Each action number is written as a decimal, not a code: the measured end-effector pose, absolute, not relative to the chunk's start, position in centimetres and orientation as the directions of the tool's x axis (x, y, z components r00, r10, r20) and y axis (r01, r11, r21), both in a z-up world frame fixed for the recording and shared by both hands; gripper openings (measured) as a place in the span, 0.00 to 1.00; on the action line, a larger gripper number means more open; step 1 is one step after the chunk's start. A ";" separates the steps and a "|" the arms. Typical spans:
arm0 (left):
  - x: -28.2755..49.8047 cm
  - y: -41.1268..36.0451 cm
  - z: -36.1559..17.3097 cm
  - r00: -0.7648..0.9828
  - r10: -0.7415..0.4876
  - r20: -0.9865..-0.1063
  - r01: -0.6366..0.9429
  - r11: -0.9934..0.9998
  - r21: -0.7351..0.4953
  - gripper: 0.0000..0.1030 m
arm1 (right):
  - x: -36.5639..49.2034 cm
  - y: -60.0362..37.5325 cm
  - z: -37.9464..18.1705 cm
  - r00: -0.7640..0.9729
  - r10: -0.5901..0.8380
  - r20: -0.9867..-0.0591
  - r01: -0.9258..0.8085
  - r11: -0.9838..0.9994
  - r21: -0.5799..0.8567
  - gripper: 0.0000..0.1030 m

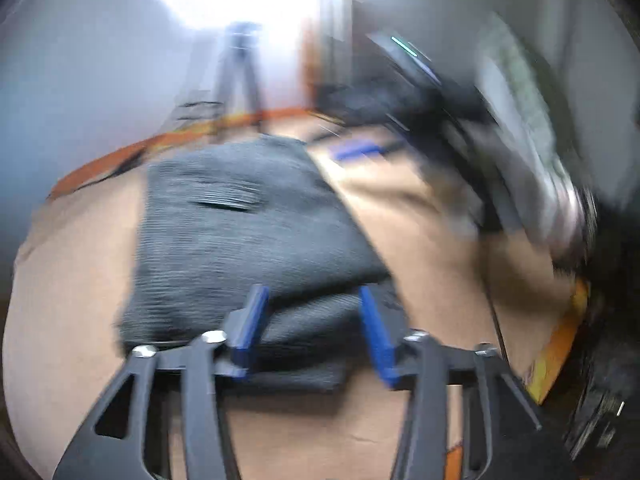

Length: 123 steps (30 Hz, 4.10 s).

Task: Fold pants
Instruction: 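Release the folded trousers and open both tools, then grasp the folded trouser stack edge with both tools, then lift the folded trousers with both tools and carry them toward the pillow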

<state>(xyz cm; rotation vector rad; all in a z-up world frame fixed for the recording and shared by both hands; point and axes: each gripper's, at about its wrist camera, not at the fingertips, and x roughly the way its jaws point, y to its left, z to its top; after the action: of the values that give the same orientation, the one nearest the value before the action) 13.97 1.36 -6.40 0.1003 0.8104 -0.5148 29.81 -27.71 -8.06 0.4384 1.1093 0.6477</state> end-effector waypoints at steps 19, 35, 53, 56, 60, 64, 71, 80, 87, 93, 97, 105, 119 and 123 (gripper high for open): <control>17.4 13.5 -11.0 0.451 -0.428 -0.783 -0.061 0.860 -0.506 0.63 | 30.6 -24.7 -10.0 0.232 0.698 -0.677 -0.242 0.716 0.655 0.69; 17.3 12.8 -12.5 0.459 -0.424 -0.781 -0.122 0.840 -0.528 0.71 | 31.2 -22.5 -10.5 0.228 0.684 -0.693 -0.271 0.728 0.630 0.75; 17.6 10.2 -12.0 0.533 -0.299 -0.792 -0.080 0.914 -0.399 0.52 | 30.6 -20.2 -10.2 0.274 0.643 -0.715 -0.339 0.760 0.554 0.74; 17.4 9.7 -11.5 0.555 -0.271 -0.787 -0.060 0.930 -0.363 0.43 | 30.4 -20.0 -10.2 0.289 0.630 -0.721 -0.340 0.771 0.538 0.67; 17.4 9.1 -11.3 0.570 -0.249 -0.783 -0.044 0.943 -0.331 0.39 | 30.3 -20.1 -10.3 0.295 0.629 -0.719 -0.340 0.773 0.536 0.63; 17.5 9.0 -11.3 0.573 -0.246 -0.782 -0.040 0.945 -0.326 0.38 | 30.5 -20.0 -10.3 0.288 0.628 -0.723 -0.347 0.772 0.532 0.63; 17.5 8.9 -11.2 0.582 -0.240 -0.777 -0.023 0.950 -0.310 0.36 | 30.6 -20.0 -10.3 0.291 0.619 -0.730 -0.356 0.778 0.518 0.64; 17.5 9.4 -11.5 0.586 -0.266 -0.766 -0.026 0.938 -0.346 0.32 | 30.3 -18.7 -9.9 0.294 0.587 -0.754 -0.366 0.798 0.479 0.46; 17.3 9.5 -11.2 0.596 -0.264 -0.758 -0.027 0.937 -0.347 0.29 | 29.7 -17.8 -8.6 0.331 0.559 -0.760 -0.392 0.814 0.428 0.26; 16.9 9.4 -10.4 0.611 -0.265 -0.746 -0.013 0.939 -0.344 0.27 | 28.7 -17.4 -6.4 0.378 0.537 -0.754 -0.441 0.820 0.364 0.19; 16.4 9.1 -9.6 0.626 -0.261 -0.735 -0.002 0.942 -0.337 0.26 | 27.8 -16.9 -4.7 0.408 0.534 -0.741 -0.481 0.815 0.323 0.18; 14.6 7.9 -8.0 0.644 -0.266 -0.718 0.045 0.949 -0.311 0.26 | 25.9 -16.9 -1.8 0.438 0.533 -0.724 -0.524 0.806 0.276 0.16; 11.7 1.1 -4.0 0.684 -0.304 -0.663 0.194 0.952 -0.237 0.25 | 23.4 -22.7 3.2 0.511 0.513 -0.690 -0.508 0.827 0.239 0.16; 11.2 -0.8 -3.2 0.684 -0.326 -0.652 0.224 0.945 -0.237 0.25 | 22.6 -25.0 4.2 0.531 0.502 -0.683 -0.493 0.838 0.233 0.16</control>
<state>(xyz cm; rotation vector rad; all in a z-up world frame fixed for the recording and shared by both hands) 11.20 -0.84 -3.21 -0.1420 0.7569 -0.3094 22.57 -24.96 4.21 0.0126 0.8187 0.5933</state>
